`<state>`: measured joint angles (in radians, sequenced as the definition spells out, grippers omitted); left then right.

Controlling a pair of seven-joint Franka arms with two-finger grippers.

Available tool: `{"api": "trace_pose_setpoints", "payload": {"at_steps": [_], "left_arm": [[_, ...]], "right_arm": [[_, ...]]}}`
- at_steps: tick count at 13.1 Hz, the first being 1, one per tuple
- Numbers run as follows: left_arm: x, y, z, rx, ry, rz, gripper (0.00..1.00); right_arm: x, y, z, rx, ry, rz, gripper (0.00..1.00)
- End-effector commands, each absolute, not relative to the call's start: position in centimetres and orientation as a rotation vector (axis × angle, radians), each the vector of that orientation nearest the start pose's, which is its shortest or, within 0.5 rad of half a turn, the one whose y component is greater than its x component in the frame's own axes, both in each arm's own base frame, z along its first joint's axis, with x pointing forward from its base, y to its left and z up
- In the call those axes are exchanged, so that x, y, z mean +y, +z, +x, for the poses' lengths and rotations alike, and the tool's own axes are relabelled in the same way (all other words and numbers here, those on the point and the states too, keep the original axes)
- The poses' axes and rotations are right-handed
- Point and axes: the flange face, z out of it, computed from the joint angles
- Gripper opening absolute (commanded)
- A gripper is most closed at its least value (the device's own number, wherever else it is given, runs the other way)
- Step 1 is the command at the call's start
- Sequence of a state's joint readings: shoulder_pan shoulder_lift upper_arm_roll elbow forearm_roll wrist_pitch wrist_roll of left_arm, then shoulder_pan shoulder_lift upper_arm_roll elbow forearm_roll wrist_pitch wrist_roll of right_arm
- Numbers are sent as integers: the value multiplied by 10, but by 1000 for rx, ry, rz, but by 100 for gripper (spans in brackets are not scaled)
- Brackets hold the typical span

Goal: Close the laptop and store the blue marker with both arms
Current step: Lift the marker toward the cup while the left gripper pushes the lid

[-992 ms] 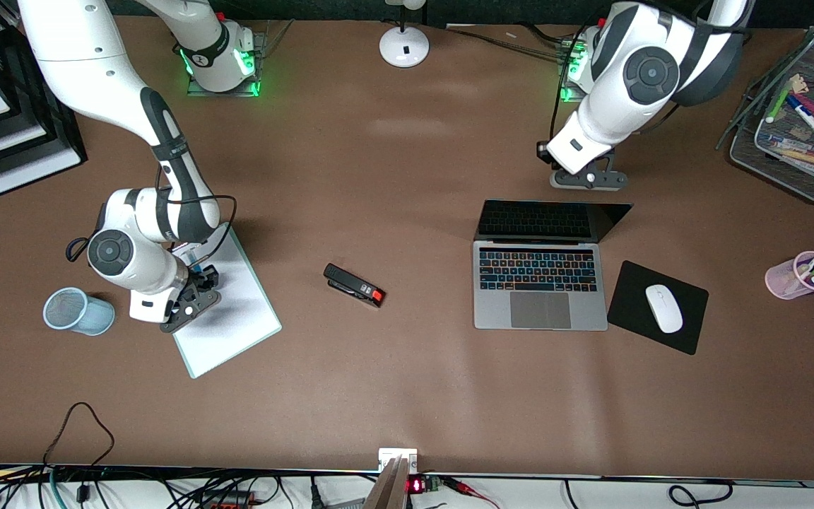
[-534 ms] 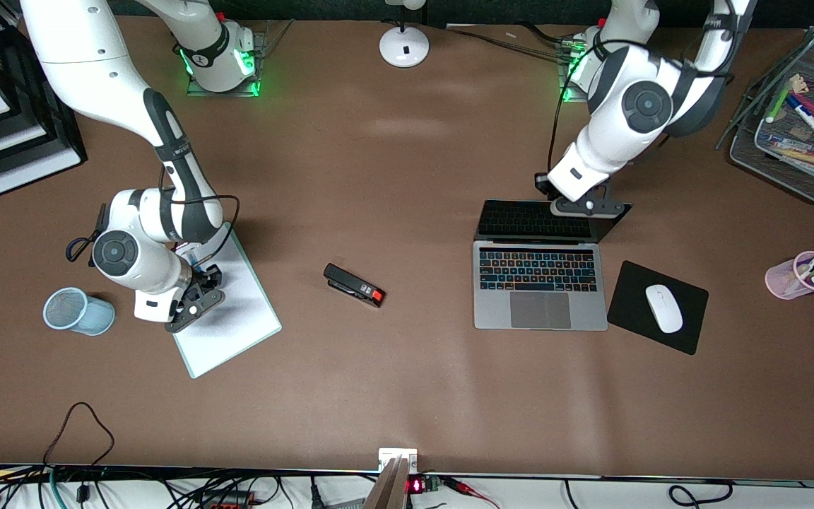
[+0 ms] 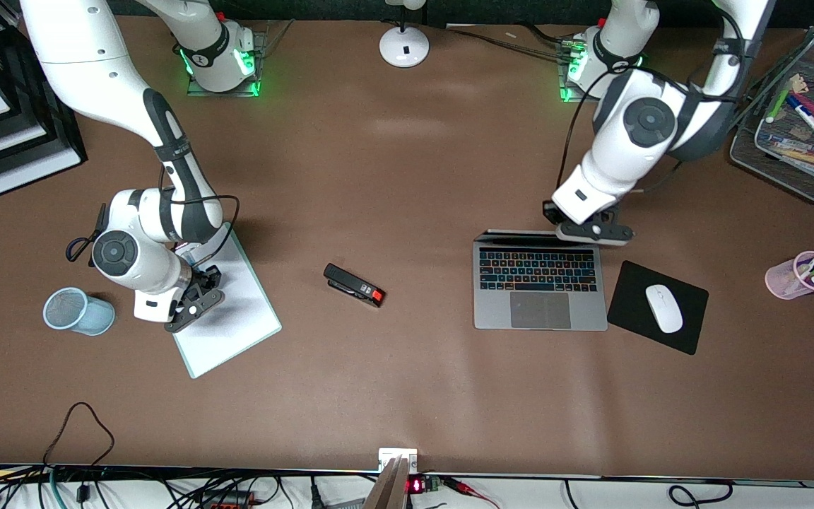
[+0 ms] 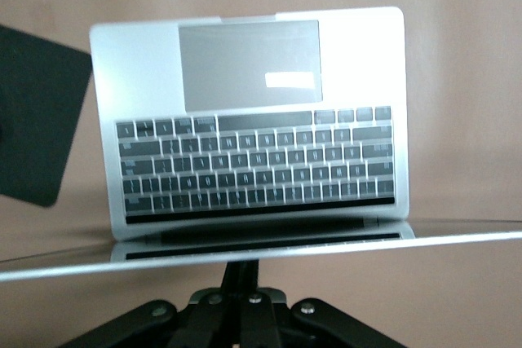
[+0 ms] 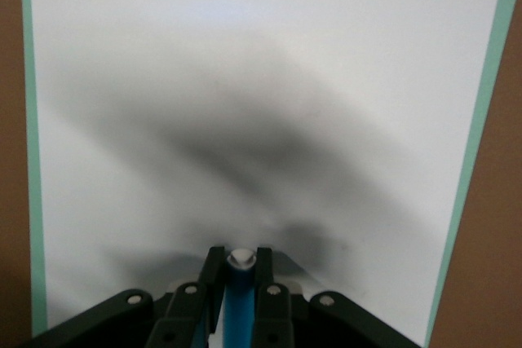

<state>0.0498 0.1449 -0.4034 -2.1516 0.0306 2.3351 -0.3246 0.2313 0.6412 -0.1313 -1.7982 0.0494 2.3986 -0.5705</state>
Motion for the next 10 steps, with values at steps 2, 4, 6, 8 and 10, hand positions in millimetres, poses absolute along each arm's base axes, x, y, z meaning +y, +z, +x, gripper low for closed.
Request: {"api": "trace_pose_setpoints", "payload": {"at_steps": [2,4,6,8,10], "left_arm": [[-188,328,558,80,-91,-3215,0],[-188,318,562,75,-99,-3227,0],[-189,312,572,160,-124,-3182,0],[-184,308,585,145,-130,-3189,0],[-184,301,595,153,-126,-3201,0]], "right_arm": [[70,181,646,-1048,76,-2995,22],[69,181,646,-1045,78,-2996,21],[70,187,651,-1045,59,-2999,3],[70,220,661,-1041,32,-3000,1],[54,270,680,-1005,55,-2999,1]]}}
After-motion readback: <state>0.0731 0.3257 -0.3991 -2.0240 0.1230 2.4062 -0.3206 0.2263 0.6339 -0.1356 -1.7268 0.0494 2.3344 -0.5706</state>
